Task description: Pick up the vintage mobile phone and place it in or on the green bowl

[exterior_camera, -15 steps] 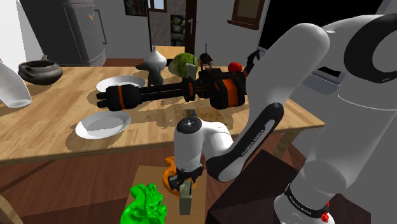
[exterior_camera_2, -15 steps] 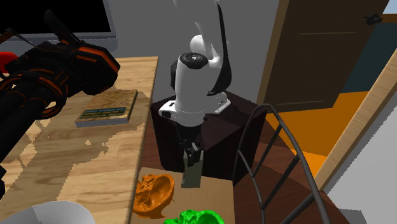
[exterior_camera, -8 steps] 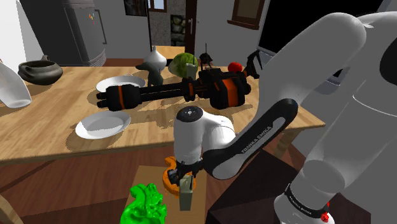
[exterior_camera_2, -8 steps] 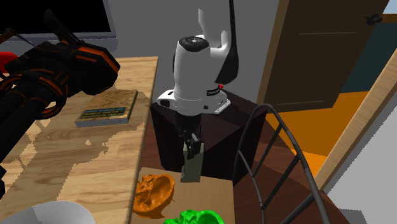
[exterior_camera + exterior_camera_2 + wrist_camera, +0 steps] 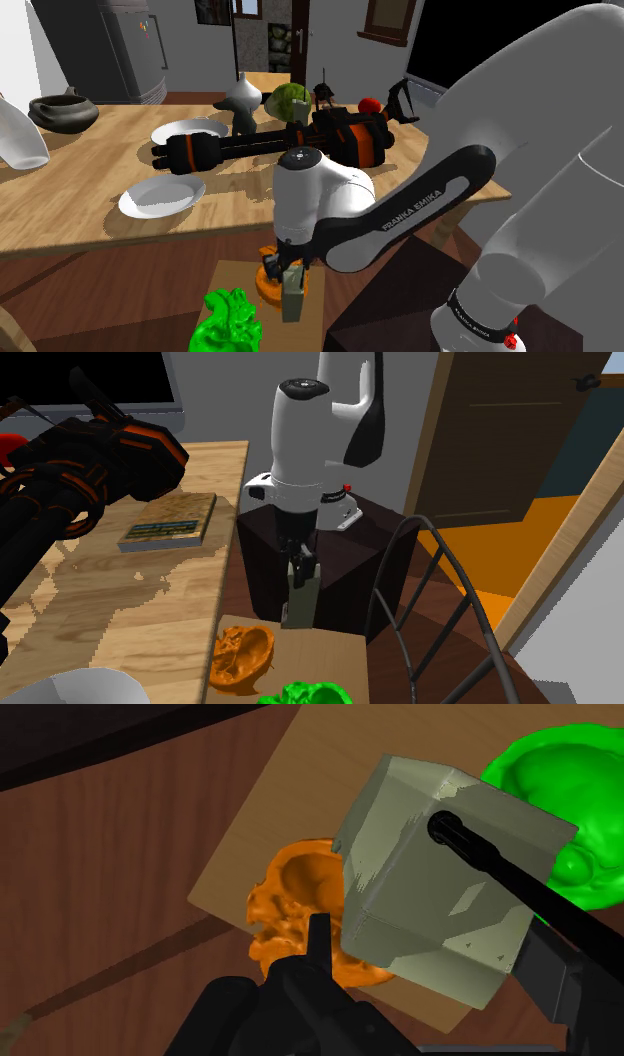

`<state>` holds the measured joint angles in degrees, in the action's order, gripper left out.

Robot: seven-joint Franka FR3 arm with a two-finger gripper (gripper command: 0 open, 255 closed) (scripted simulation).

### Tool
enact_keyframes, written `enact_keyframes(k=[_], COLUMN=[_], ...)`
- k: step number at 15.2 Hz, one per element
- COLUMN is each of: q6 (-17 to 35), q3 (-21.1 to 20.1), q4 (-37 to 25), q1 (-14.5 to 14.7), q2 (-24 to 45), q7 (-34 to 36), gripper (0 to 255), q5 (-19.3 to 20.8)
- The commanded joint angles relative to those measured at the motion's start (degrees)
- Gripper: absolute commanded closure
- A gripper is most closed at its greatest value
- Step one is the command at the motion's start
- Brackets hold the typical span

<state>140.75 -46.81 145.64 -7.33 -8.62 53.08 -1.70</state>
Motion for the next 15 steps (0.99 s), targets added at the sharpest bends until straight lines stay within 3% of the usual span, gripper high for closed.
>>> enact_keyframes(k=[1, 4, 6, 11, 14, 15], q6=[-1.2, -4.0, -6.5, -13.9, -19.6, -19.0], q3=[-0.6, -1.9, -1.5, 1.6, 4.0, 4.3], q4=[-2.7, -10.5, -16.1, -30.9, -42.7, -42.4], q1=[-0.9, -2.7, -2.0, 3.3, 8.2, 8.5], q2=[2.1, 10.0, 15.3, 27.3, 35.3, 35.6], q7=[1.5, 7.4, 10.8, 15.9, 17.1, 17.3], gripper=[255, 255, 255, 255, 255, 255], q5=[2.2, 10.7, 15.9, 24.9, 28.8, 29.1])
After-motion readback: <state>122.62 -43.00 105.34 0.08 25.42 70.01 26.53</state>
